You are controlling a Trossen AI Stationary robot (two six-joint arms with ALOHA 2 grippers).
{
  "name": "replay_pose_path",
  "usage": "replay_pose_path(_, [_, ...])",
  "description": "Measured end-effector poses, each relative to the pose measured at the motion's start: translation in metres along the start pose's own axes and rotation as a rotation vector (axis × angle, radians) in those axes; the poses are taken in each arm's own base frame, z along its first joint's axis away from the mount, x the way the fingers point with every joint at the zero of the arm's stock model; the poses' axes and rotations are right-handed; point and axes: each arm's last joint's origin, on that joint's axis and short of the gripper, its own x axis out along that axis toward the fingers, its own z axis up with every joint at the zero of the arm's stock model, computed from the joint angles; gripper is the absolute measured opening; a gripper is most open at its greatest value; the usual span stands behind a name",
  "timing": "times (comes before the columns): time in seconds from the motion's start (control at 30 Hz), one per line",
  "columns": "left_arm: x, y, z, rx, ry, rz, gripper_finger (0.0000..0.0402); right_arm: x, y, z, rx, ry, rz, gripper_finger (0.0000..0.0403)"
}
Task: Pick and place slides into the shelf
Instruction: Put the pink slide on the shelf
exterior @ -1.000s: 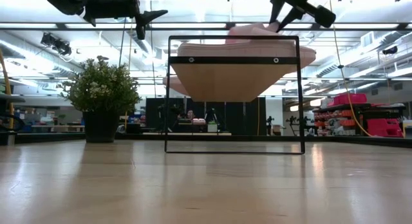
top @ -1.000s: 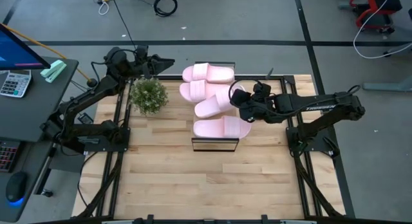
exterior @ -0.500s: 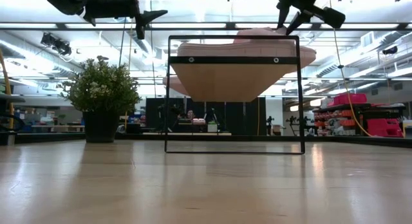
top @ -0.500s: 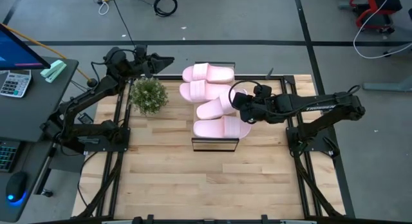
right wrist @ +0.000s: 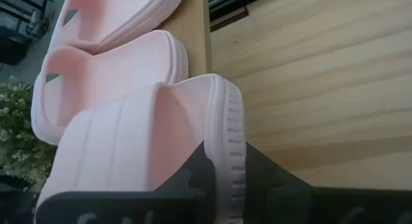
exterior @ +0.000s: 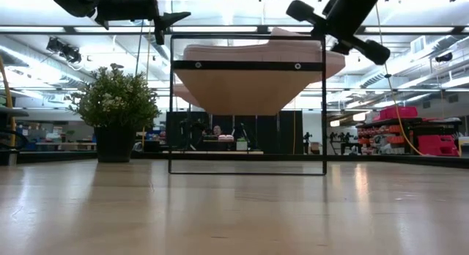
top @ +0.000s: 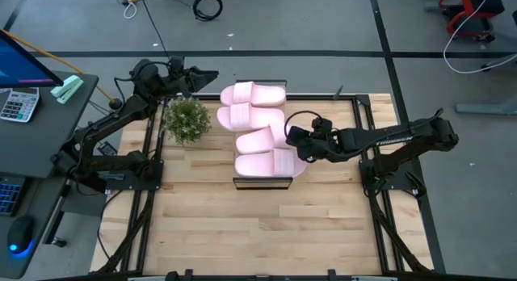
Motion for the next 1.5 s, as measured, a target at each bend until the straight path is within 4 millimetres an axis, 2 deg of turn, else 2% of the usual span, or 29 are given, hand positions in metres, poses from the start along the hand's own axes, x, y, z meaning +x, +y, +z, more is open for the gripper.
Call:
replay_pose_path(0.2, [0.000,0.000,0.000,0.000,-0.003,0.003,0.0188,0.004,-0.005,-0.002,-0.025,-0.001,-0.017,0.0048])
replay_pose_path(0.4, [0.000,0.000,0.000,0.000,-0.011,0.010,0.0183,0.004,-0.005,-0.003,-0.057,0.009,-0.019,0.0068])
replay_pose_path(0.57, [0.000,0.001,0.001,0.000,-0.020,0.020,0.0187,0.004,-0.006,-0.003,-0.063,0.026,-0.025,0.0096])
replay_pose_path(0.73, [0.000,0.001,0.001,0.000,-0.021,0.020,0.0184,0.006,-0.005,-0.001,-0.065,0.043,-0.030,0.0140])
replay_pose_path(1.0, [0.000,0.001,0.001,0.000,-0.021,0.020,0.0185,0.015,-0.004,0.010,-0.104,0.106,-0.047,0.0213])
replay_pose_path(1.13, [0.000,0.001,0.001,0.000,-0.021,0.021,0.0188,0.019,0.002,0.019,-0.158,0.155,0.003,0.0237])
replay_pose_path(1.5, [0.000,0.001,0.000,-0.009,-0.020,0.021,0.0184,0.021,0.001,0.046,-0.246,0.246,0.040,0.0247])
